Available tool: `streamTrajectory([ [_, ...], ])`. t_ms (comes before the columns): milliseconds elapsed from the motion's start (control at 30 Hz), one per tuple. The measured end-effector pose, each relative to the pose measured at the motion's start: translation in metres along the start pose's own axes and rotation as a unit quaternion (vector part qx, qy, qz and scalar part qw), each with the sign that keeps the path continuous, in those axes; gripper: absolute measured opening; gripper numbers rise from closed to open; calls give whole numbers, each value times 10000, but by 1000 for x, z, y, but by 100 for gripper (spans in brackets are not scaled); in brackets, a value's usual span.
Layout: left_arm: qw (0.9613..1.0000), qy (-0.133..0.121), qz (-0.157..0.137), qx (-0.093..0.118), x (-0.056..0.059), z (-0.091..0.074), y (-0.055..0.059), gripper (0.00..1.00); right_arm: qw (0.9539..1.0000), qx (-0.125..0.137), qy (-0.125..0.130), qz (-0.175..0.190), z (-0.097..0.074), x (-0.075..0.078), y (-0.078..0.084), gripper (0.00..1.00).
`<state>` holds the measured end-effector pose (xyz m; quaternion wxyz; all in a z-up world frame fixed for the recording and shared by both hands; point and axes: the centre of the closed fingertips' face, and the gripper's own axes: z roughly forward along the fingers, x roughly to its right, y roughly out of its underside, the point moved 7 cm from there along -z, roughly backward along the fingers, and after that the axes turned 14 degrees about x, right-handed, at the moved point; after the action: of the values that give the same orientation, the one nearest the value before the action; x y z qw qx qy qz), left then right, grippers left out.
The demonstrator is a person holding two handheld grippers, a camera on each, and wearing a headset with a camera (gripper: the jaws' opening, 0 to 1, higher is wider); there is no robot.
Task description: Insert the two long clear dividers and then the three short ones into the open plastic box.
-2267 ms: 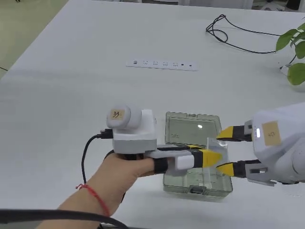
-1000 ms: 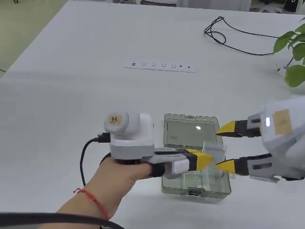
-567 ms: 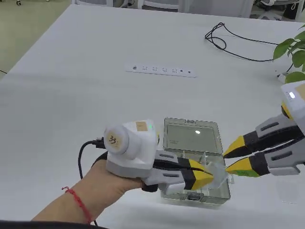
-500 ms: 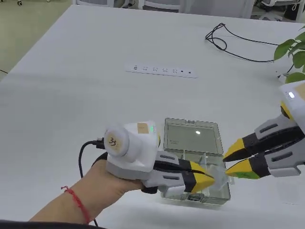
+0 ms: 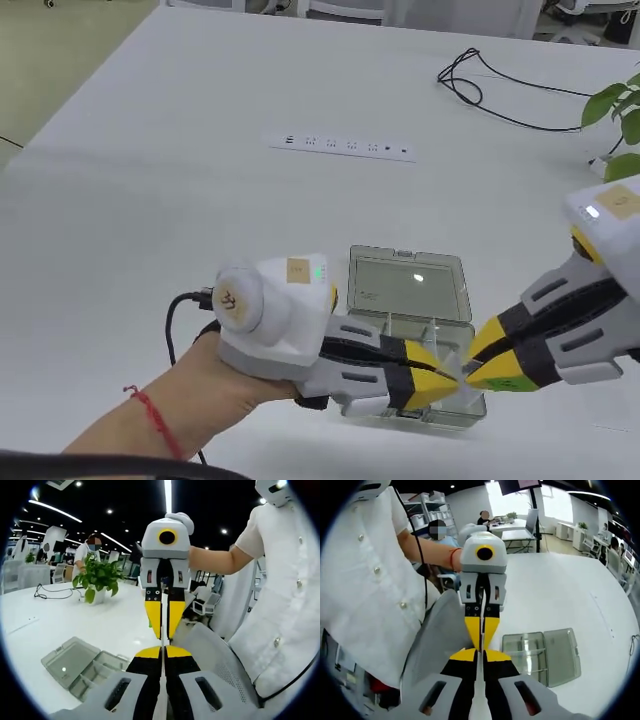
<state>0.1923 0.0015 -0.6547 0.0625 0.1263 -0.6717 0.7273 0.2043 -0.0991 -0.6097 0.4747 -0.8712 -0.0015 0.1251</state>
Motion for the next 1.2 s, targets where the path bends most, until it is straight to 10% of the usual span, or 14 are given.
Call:
streamTrajectory([
  [1200, 9997, -228, 114, -57, -3, -12, 3, 6, 9999, 61, 95, 22, 2, 3, 3, 3],
])
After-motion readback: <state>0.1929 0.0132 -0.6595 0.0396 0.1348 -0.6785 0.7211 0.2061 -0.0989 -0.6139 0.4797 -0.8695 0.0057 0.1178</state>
